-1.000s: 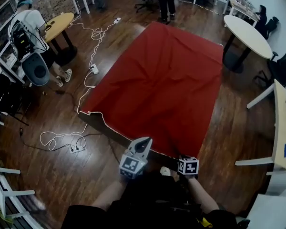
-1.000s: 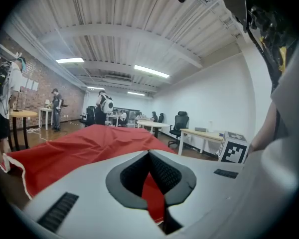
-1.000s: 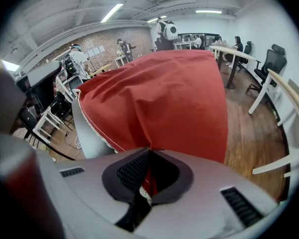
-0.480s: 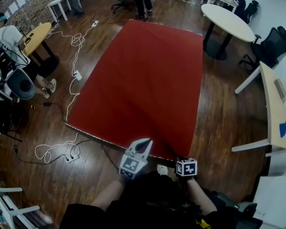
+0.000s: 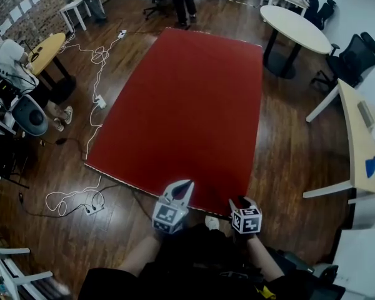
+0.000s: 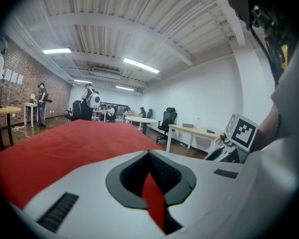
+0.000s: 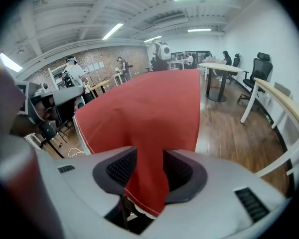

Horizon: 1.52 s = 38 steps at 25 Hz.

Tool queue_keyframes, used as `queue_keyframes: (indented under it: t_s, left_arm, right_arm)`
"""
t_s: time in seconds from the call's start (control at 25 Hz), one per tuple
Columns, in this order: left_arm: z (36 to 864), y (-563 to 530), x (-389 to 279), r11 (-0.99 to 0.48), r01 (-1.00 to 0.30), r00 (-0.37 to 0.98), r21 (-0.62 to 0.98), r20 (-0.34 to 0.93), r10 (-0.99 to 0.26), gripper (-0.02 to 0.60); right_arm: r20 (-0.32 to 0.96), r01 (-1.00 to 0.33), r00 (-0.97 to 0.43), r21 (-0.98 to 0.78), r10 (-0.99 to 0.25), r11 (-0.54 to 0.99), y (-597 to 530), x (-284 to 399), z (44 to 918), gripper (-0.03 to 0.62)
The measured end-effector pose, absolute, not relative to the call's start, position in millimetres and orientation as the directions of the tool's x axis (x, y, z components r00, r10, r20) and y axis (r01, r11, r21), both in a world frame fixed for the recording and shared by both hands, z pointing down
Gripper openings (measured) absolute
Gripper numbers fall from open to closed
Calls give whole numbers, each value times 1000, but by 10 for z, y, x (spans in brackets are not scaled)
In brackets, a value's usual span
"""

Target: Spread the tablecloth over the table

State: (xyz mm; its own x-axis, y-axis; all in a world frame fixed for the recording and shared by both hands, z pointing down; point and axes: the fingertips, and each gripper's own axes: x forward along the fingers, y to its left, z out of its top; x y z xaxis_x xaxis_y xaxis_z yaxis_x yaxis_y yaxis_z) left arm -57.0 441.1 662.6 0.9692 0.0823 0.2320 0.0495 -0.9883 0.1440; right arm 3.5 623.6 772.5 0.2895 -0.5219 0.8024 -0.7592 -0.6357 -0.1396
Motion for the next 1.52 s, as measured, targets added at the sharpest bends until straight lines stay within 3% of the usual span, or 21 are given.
queue_keyframes:
  t_s: [0.2,0.64,0.76,1.16,1.36,1.52]
  left_arm:
    - [6591,4388,-548,-990,35,970,140,233,67,0]
    - [6659,4206,-840,-977,-109,963,182,261,-59,0]
    - [6762,4160,-916,-977,-144,956,157,279,-96,0]
    - [6886,4361,-1036,-956,-241,928,170,330,-175,0]
    - [6680,4270,-1051,-929,-321,928,183,255,-270,0]
    - [6385,4104,-1206,-914,-362,927,183,175,-332,0]
  right_arm:
    - [773,-742,345,-123,-533,-659,6242,272,7746,172]
    - [835,-800,279,-72,-474,-596,6519,156,8259,172]
    - [832,-831,299,-13,-467,-556,6565,189,8287,114]
    - [824,-870,289,14,-487,-493,6717,304,8286,132]
    - [723,-862,278,-102,-633,-496,6482,549,7910,132]
    - [493,-816,298,-313,-817,-486,6178,711,7277,71]
